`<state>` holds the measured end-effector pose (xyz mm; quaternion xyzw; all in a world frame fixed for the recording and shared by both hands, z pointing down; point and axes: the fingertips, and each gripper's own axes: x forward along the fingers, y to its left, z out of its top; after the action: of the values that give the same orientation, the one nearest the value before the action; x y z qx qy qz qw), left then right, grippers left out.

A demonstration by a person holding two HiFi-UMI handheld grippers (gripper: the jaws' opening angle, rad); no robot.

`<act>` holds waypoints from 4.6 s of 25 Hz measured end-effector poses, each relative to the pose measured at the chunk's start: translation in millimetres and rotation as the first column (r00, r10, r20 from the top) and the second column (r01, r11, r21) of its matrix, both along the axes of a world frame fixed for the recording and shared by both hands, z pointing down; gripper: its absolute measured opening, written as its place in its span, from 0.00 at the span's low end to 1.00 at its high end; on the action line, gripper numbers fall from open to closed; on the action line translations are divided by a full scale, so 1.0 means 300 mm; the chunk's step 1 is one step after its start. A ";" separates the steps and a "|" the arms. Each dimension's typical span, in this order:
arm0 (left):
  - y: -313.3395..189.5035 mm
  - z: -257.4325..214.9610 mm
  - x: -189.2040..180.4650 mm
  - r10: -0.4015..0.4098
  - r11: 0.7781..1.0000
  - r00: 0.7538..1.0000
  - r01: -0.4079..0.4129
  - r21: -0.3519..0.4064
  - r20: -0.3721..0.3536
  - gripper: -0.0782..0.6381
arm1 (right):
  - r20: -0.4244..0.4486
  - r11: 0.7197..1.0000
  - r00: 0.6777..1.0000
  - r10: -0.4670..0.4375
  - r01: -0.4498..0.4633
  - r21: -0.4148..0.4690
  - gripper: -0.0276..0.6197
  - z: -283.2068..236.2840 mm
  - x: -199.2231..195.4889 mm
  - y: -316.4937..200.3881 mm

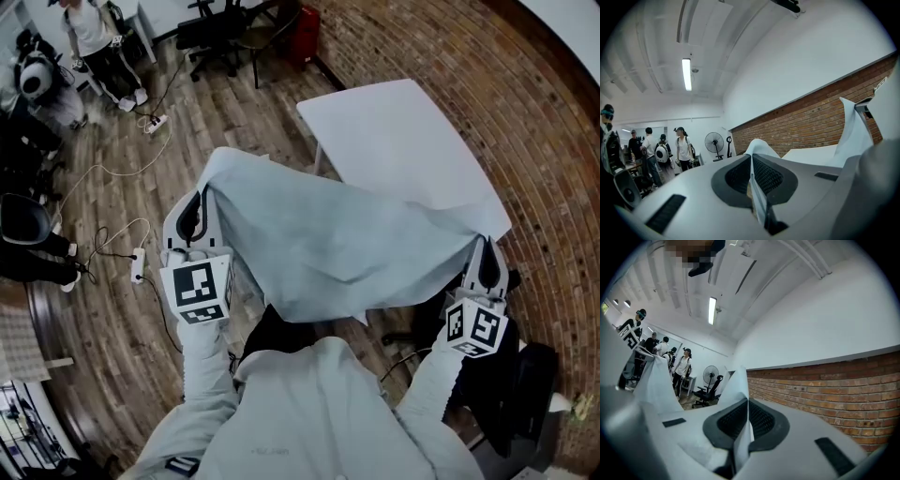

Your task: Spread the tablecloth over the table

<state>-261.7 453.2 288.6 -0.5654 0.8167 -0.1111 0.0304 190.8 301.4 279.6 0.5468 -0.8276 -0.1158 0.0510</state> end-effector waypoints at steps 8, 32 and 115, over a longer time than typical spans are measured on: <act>-0.254 -0.018 -0.255 0.076 0.997 0.997 -0.076 -0.004 0.007 0.14 | -0.003 0.991 0.991 0.130 -0.130 -0.003 0.08 -0.009 -0.151 -0.137; -0.866 0.005 -0.340 0.237 0.972 0.971 -0.236 -0.012 0.020 0.14 | -0.002 0.923 0.923 0.385 -0.385 -0.025 0.08 0.061 -0.068 -0.434; -2.723 0.118 0.669 0.757 0.649 0.594 -0.732 -0.206 0.272 0.14 | -0.402 0.314 0.271 0.875 -0.948 0.046 0.08 0.068 0.974 -0.801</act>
<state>-61.1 -363.8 324.0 -0.8276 0.4834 -0.2117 0.1913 482.9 61.0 299.8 0.8834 -0.3416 -0.0760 0.3115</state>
